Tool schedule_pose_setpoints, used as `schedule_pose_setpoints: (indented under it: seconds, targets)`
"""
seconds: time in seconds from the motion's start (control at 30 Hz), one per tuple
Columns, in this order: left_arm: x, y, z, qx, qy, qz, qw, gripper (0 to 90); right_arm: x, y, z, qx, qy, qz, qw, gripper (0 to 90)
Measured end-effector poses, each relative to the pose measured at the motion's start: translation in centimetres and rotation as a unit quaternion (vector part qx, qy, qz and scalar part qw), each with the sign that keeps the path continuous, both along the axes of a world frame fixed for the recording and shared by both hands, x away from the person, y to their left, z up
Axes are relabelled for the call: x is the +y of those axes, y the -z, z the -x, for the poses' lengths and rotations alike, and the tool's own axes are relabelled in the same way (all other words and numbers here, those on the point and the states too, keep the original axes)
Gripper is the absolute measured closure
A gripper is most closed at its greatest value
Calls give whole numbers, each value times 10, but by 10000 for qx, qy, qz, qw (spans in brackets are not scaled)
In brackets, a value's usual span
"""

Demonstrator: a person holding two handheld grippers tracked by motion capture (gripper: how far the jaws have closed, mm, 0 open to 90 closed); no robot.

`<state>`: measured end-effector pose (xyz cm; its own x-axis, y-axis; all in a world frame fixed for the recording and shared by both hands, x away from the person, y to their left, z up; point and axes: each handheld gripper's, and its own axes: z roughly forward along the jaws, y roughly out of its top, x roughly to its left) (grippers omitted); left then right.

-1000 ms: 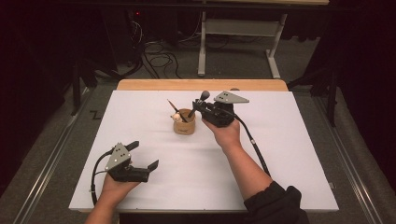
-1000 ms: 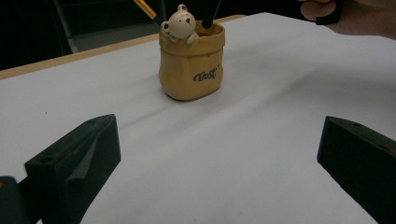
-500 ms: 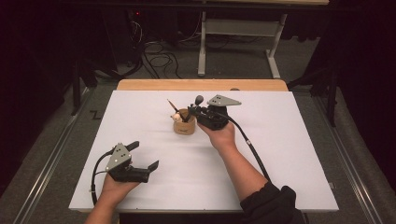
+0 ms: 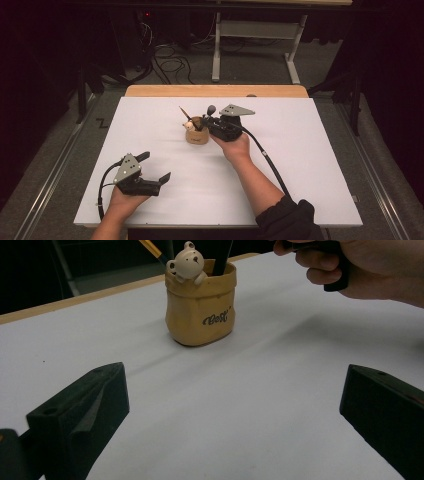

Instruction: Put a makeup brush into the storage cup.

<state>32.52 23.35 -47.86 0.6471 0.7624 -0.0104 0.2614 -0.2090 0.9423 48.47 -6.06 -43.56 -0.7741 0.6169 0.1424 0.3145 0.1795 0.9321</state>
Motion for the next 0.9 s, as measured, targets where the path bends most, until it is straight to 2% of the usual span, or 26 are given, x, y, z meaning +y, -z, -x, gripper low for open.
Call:
schedule_pose_setpoints:
  seconds: [0.4, 0.47, 0.5, 0.57, 0.63, 0.73, 0.9]
  targets:
    - [0, 0, 0, 1, -6, 19, 10000, 3, 1, 9, -2, 69, 42, -9, 10000, 789]
    - [0, 0, 0, 2, -6, 15, 10000, 3, 1, 9, -1, 20, 43, -7, 10000, 772]
    - [0, 1, 0, 4, -6, 15, 10000, 3, 0, 9, -1, -63, 25, -33, 10000, 700]
    - [0, 1, 0, 5, -4, 16, 10000, 3, 0, 8, -1, -18, -7, -183, 9998, 552]
    - [0, 1, 0, 8, 4, 14, 10000, 3, -1, 7, -1, -47, -73, -265, 9996, 511]
    - [0, 1, 0, 8, 5, 16, 10000, 3, -2, 5, 0, -63, -82, -265, 9996, 445]
    - [0, 1, -1, 22, 3, 4, 10000, 3, -4, 2, 1, -85, 31, -302, 9995, 332]
